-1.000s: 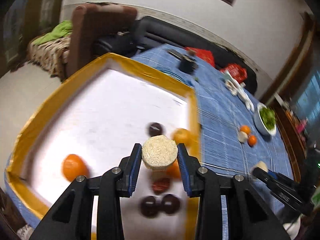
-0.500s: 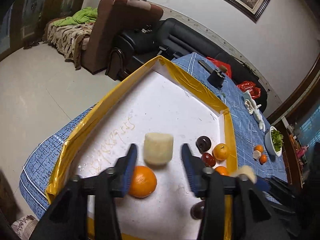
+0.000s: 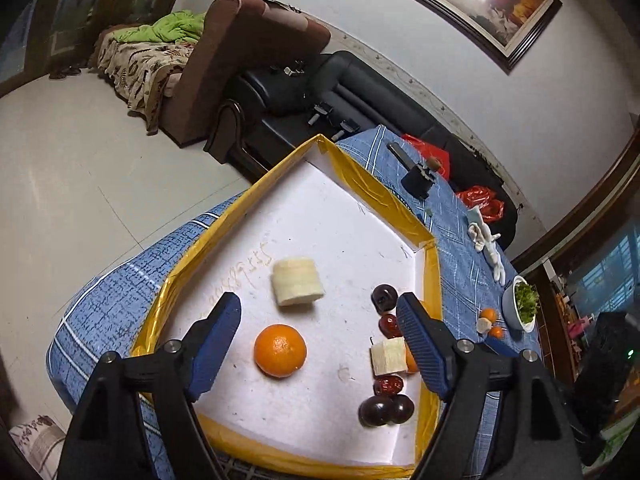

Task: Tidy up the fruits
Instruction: 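Lower the yam slice into the tray with the left tool while the right tool releases the chunk there, then move both tools back toward the two oranges and the yam cube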

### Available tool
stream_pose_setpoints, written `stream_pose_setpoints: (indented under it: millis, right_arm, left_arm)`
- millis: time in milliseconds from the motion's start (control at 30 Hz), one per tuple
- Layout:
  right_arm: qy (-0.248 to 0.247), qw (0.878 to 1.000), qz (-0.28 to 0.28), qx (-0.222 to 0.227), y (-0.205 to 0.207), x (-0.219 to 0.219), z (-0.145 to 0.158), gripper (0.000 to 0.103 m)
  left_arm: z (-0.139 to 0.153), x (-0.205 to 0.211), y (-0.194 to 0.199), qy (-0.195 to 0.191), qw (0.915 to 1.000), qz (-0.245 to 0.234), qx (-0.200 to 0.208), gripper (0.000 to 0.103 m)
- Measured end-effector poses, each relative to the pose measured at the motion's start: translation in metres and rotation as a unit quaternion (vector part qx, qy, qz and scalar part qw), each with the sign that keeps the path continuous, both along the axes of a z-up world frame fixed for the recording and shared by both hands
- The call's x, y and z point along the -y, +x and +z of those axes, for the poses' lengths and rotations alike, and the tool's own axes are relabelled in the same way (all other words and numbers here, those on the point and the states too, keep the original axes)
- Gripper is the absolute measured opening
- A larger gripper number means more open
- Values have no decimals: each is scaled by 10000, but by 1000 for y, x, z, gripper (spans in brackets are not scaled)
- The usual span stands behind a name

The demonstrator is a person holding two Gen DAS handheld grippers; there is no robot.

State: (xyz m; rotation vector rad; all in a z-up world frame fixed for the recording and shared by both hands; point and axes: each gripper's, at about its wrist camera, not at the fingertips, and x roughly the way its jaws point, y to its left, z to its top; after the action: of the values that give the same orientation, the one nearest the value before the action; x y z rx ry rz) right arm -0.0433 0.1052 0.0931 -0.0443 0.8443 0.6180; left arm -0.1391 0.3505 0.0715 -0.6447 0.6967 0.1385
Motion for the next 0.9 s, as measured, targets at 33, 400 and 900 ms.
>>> stream_pose_setpoints:
  millis: [33,400,900]
  right_arm:
    - [15,10000,-70,-12,0,9,-1,66]
    - [307,9947,-909,-359,-5,97,-19,68]
    - [523,9793,-1858,-614,11,207,-44,68]
  left_arm:
    - [2,2,-1,29,10000,1,4,81]
    - [19,60,4,282,9979,-576,59,84]
    - [4,174,36,686,9791,-1884,-334,84]
